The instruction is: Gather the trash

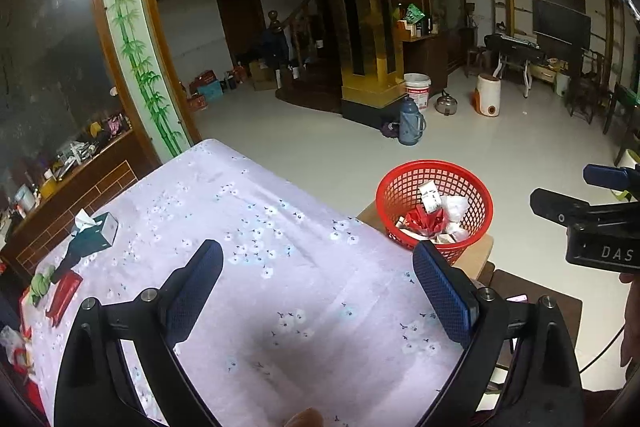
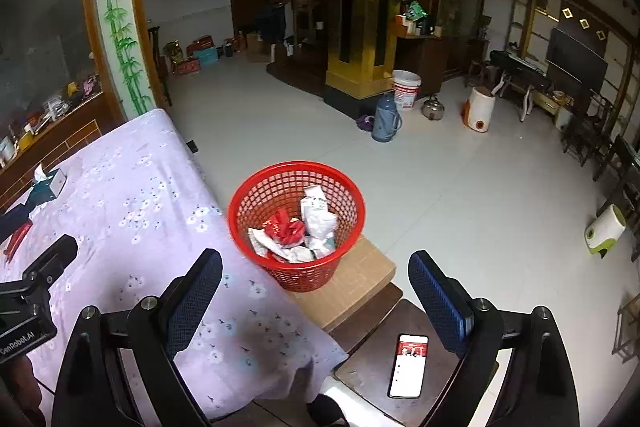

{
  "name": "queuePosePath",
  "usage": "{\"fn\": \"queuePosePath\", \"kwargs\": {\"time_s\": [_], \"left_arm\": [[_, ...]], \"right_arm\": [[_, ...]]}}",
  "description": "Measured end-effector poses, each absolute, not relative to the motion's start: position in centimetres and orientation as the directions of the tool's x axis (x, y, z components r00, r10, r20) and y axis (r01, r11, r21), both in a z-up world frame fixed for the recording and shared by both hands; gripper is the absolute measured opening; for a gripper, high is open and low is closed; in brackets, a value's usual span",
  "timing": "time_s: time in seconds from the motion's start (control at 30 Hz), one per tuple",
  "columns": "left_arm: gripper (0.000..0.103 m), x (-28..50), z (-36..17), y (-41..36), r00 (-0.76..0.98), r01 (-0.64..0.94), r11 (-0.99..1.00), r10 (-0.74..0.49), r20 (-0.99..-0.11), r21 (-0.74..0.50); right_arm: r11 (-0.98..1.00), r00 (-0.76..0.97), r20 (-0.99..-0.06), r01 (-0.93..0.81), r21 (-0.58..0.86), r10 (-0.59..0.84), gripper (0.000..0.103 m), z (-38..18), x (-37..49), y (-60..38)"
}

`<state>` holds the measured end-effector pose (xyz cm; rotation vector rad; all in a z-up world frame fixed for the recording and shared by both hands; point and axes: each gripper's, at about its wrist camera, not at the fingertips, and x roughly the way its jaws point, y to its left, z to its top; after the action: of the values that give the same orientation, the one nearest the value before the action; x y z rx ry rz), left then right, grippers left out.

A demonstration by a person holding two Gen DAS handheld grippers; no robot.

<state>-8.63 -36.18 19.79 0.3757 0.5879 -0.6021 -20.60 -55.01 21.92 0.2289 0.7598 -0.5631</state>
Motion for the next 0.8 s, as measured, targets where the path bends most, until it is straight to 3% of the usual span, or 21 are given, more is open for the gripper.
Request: {"fn": "queuePosePath", "kwargs": {"time_s": [0.2, 0.33, 0.8], "left_arm": [[0.095, -8.0, 19.6, -36.7, 0.692, 0.572, 0.792, -0.326, -0.644, 0.214], [0.095, -8.1, 19.9, -36.5, 0.743, 0.515, 0.82, -0.283, -0.606, 0.248], [0.095, -7.8, 19.7, -36.6, 0.721, 0.54, 0.814, -0.318, -0.615, 0.213]], "right_arm": [[0.852, 0.596, -0.713, 0.524, -0.004, -0.37, 0.096, 21.5, -19.4, -54.5], [0.859, 0.604, -0.712, 0.512, 0.001, -0.359, 0.096, 21.5, -18.9, -54.7], [0.875, 0.605, -0.723, 0.484, 0.003, -0.333, 0.096, 21.0, -18.1, -55.1]]}}
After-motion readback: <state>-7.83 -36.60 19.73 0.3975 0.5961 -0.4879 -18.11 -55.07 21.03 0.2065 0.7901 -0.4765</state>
